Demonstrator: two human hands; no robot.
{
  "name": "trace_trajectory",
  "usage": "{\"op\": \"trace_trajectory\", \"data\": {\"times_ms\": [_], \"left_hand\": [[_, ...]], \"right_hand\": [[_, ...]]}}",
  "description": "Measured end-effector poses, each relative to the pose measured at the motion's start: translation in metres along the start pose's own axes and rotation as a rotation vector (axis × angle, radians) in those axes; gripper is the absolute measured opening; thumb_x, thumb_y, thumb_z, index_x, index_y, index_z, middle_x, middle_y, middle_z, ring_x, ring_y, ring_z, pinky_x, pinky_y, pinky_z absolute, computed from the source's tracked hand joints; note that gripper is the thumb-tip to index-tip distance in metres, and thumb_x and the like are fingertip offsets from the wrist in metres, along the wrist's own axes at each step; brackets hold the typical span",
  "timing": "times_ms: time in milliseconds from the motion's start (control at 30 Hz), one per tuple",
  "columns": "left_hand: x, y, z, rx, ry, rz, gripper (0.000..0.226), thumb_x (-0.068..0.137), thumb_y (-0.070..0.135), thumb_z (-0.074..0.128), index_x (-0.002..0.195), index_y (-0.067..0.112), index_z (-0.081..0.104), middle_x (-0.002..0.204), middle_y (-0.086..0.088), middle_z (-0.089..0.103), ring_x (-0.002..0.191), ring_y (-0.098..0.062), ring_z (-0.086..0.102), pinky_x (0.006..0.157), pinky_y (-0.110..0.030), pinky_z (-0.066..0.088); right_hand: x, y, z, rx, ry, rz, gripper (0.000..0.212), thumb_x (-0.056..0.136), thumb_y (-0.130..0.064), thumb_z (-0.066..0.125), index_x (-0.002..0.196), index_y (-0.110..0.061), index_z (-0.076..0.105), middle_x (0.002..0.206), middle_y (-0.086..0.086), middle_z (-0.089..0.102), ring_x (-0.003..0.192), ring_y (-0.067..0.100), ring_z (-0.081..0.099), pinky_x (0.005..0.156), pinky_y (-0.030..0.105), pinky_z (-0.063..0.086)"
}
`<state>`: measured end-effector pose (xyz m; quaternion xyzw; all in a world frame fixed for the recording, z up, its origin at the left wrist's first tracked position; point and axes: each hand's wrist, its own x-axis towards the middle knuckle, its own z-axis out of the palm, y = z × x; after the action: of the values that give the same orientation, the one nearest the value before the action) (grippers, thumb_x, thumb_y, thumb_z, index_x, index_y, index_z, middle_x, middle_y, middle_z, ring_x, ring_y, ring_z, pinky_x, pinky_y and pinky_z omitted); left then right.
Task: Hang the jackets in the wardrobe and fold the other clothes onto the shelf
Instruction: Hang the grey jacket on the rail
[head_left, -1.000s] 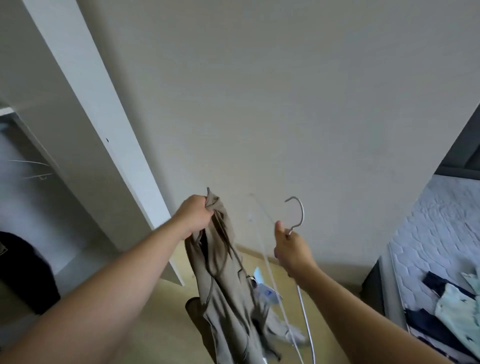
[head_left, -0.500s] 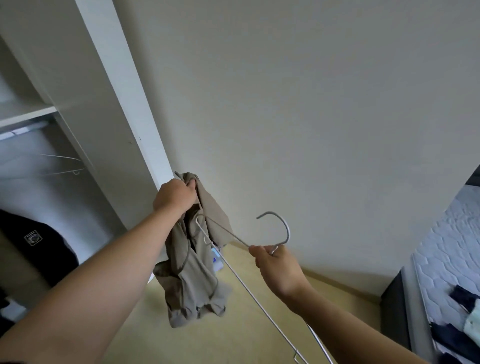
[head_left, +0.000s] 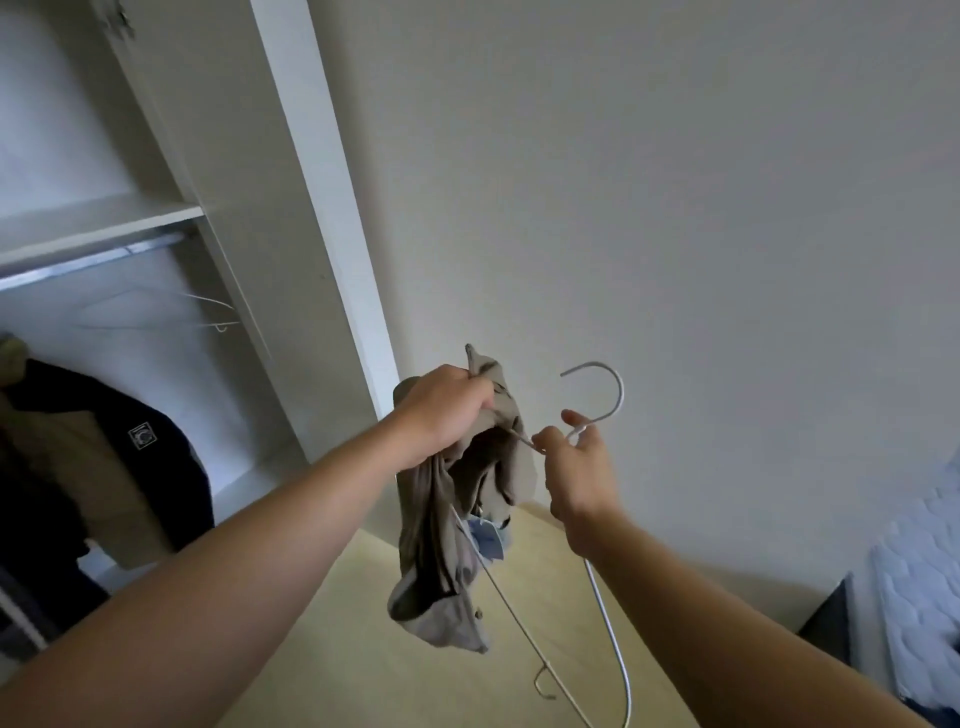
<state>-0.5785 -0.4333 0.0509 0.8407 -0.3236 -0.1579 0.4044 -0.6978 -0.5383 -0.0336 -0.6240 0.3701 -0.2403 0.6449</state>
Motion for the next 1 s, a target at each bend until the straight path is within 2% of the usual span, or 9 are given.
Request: {"op": "trace_trajectory", "data": {"times_ms": [100, 200, 433, 500, 567, 667, 767, 900, 1000], "left_hand": [[-0.032, 0.019, 0.010, 0.122, -0.140, 0.103, 0.034, 0.066, 0.045, 0.046, 0.040, 0.023, 0.047, 0.037, 0.010, 0.034, 0.038, -0.008, 0.035, 0.046, -0.027, 0.028], [-0.043, 0.024, 0.018, 0.255, -0.143, 0.227, 0.040, 0.074, 0.047, 0.047, 0.048, 0.018, 0.042, 0.040, 0.009, 0.041, 0.041, -0.010, 0.040, 0.044, -0.024, 0.026], [-0.046, 0.008, 0.031, 0.483, -0.063, 0.404, 0.029, 0.086, 0.025, 0.054, 0.062, 0.027, 0.038, 0.057, 0.010, 0.046, 0.053, -0.003, 0.051, 0.050, -0.020, 0.029], [-0.044, 0.005, 0.033, 0.472, 0.003, 0.454, 0.015, 0.091, 0.042, 0.053, 0.079, 0.034, 0.051, 0.081, 0.019, 0.050, 0.069, -0.002, 0.056, 0.060, -0.016, 0.034], [-0.037, 0.002, 0.034, 0.532, 0.111, 0.487, 0.039, 0.094, 0.064, 0.042, 0.102, 0.032, 0.062, 0.099, 0.021, 0.051, 0.081, -0.009, 0.060, 0.067, -0.022, 0.038], [-0.026, -0.003, 0.038, 0.693, 0.267, 0.643, 0.057, 0.097, 0.063, 0.039, 0.125, 0.020, 0.064, 0.125, 0.011, 0.060, 0.106, -0.021, 0.060, 0.085, -0.037, 0.048], [-0.017, -0.005, 0.046, 0.614, 0.154, 0.699, 0.059, 0.100, 0.054, 0.038, 0.146, 0.018, 0.050, 0.145, 0.006, 0.052, 0.146, -0.019, 0.032, 0.123, -0.046, 0.021], [-0.005, 0.004, 0.051, 0.507, 0.092, 0.699, 0.054, 0.101, 0.050, 0.038, 0.139, 0.017, 0.054, 0.127, 0.002, 0.058, 0.134, -0.015, 0.045, 0.127, -0.046, 0.002], [0.002, 0.006, 0.047, 0.471, 0.043, 0.720, 0.035, 0.102, 0.049, 0.043, 0.115, 0.021, 0.060, 0.089, 0.012, 0.053, 0.099, -0.012, 0.055, 0.124, -0.046, 0.018]], "right_hand": [[0.003, -0.008, -0.002, 0.130, -0.007, -0.024, 0.030, 0.068, -0.050, 0.051, 0.086, -0.031, 0.065, 0.066, -0.009, 0.052, 0.061, 0.016, 0.044, 0.053, 0.024, 0.030], [0.003, -0.013, -0.001, 0.212, -0.056, -0.023, 0.045, 0.073, -0.067, 0.051, 0.057, -0.029, 0.069, 0.048, -0.012, 0.051, 0.047, 0.012, 0.049, 0.044, 0.024, 0.035], [0.004, -0.012, -0.008, 0.247, -0.056, -0.010, 0.063, 0.074, -0.084, 0.050, 0.079, -0.029, 0.079, 0.075, 0.000, 0.076, 0.073, 0.018, 0.072, 0.065, 0.034, 0.055], [0.005, -0.011, -0.010, 0.243, -0.030, -0.037, 0.056, 0.074, -0.083, 0.052, 0.082, -0.035, 0.079, 0.082, -0.001, 0.078, 0.083, 0.016, 0.075, 0.082, 0.040, 0.058], [0.005, -0.014, -0.012, 0.252, -0.030, -0.046, 0.052, 0.073, -0.082, 0.055, 0.085, -0.037, 0.079, 0.085, -0.001, 0.079, 0.085, 0.015, 0.076, 0.088, 0.043, 0.059], [0.004, -0.021, -0.013, 0.339, -0.093, -0.031, 0.057, 0.071, -0.078, 0.064, 0.090, -0.027, 0.081, 0.094, 0.006, 0.079, 0.093, 0.024, 0.076, 0.093, 0.048, 0.058], [0.004, -0.027, -0.017, 0.365, -0.139, -0.047, 0.057, 0.071, -0.076, 0.066, 0.090, -0.025, 0.082, 0.091, 0.007, 0.078, 0.089, 0.024, 0.076, 0.075, 0.038, 0.060], [0.003, -0.028, -0.021, 0.383, -0.158, -0.030, 0.058, 0.071, -0.076, 0.067, 0.075, -0.019, 0.079, 0.068, 0.004, 0.070, 0.060, 0.020, 0.070, 0.051, 0.029, 0.050], [0.005, -0.026, -0.026, 0.327, -0.141, -0.003, 0.069, 0.064, -0.080, 0.074, 0.080, -0.013, 0.069, 0.056, 0.005, 0.041, 0.043, 0.018, 0.038, 0.041, 0.027, 0.027]]}}
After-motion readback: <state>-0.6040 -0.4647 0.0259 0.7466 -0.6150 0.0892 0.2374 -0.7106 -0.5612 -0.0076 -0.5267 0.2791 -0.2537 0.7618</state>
